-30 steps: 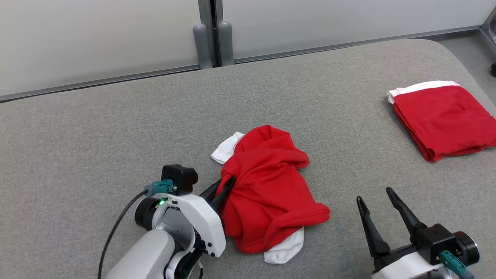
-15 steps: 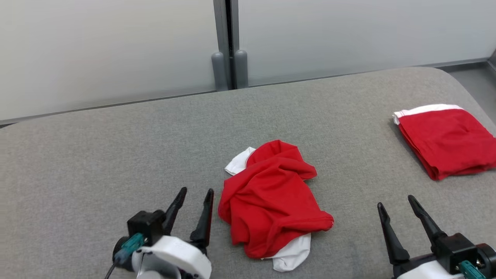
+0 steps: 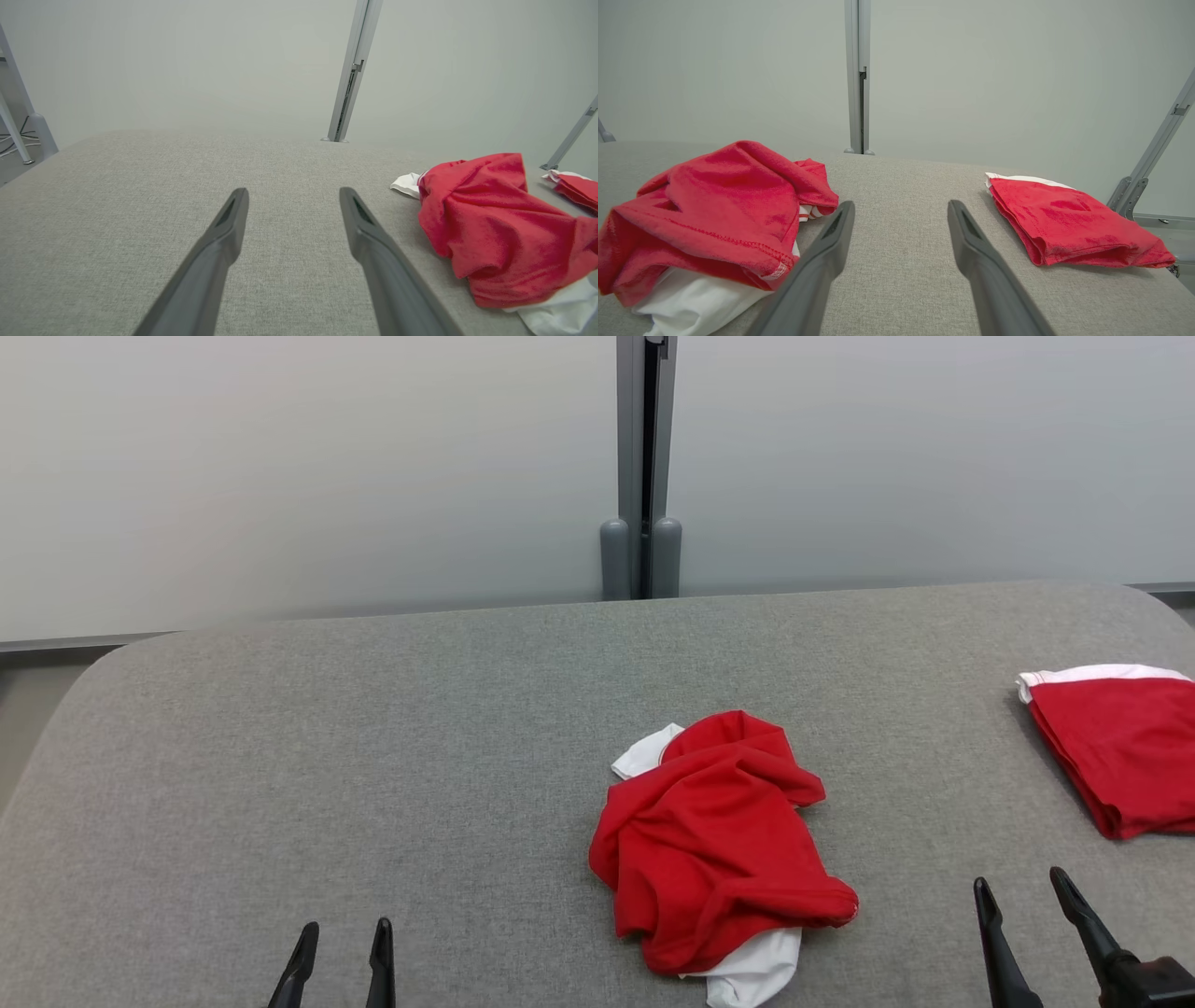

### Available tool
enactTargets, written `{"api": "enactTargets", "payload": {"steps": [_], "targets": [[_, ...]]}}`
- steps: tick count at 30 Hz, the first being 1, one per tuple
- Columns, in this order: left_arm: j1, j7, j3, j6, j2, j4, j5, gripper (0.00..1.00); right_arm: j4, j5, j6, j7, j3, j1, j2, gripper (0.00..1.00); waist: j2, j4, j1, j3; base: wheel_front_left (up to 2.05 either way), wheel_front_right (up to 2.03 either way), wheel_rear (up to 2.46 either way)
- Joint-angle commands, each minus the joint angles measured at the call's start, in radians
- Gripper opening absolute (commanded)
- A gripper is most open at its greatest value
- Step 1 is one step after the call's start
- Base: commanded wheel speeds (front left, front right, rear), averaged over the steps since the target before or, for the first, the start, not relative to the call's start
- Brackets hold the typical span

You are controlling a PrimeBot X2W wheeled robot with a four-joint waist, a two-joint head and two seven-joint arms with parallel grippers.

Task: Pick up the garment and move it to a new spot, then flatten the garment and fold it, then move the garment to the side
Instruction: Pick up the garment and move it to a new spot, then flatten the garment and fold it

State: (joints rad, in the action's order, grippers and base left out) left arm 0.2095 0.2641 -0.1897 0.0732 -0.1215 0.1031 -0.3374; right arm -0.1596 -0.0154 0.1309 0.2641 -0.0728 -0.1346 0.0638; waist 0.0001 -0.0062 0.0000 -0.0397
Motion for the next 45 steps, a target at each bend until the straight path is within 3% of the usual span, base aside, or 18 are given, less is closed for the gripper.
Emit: {"api": "enactTargets", "payload": {"steps": [1, 10, 25, 29, 35, 40, 45], "targets": [[0.020, 0.000, 0.023, -0.023, 0.009, -0.010, 0.022, 1.00, -0.004, -0.005, 0.000, 0.000, -0.010, -0.017, -0.002, 1.00, -0.0001, 0.010, 0.0000, -0.007, 0.00, 0.00, 0.00], [0.040, 0.000, 0.112, -0.115, 0.055, -0.009, 0.091, 1.00, -0.005, -0.022, 0.000, 0.000, -0.008, -0.017, -0.012, 1.00, -0.0001, 0.015, 0.0000, -0.005, 0.00, 0.00, 0.00], [0.024, 0.000, 0.142, -0.152, 0.070, -0.003, 0.127, 1.00, -0.009, -0.034, 0.000, 0.000, 0.009, 0.000, -0.012, 1.00, -0.0001, 0.003, 0.0000, -0.003, 0.00, 0.00, 0.00], [-0.027, 0.000, 0.054, -0.165, 0.071, -0.050, 0.131, 1.00, -0.002, -0.025, 0.000, 0.000, 0.008, 0.017, -0.011, 1.00, -0.0001, -0.022, 0.0000, 0.007, 0.00, 0.00, 0.00], [-0.197, -0.082, -0.237, -0.196, 0.069, -0.070, 0.158, 1.00, 0.009, -0.014, 0.000, 0.000, 0.014, 0.042, -0.011, 1.00, -0.0001, -0.080, 0.0000, 0.031, 0.00, 0.00, 0.00], [-0.366, -0.234, -0.453, -0.202, 0.067, 0.027, 0.146, 1.00, 0.009, -0.010, 0.000, 0.000, 0.030, 0.067, -0.011, 1.00, -0.0001, -0.160, 0.0000, 0.060, 0.00, 0.00, 0.00], [-0.472, -0.356, -0.531, -0.172, 0.068, 0.149, 0.163, 1.00, 0.006, -0.025, 0.000, 0.000, 0.039, 0.078, -0.011, 1.00, -0.0001, -0.241, 0.0000, 0.079, 0.00, 0.00, 0.00]]}}
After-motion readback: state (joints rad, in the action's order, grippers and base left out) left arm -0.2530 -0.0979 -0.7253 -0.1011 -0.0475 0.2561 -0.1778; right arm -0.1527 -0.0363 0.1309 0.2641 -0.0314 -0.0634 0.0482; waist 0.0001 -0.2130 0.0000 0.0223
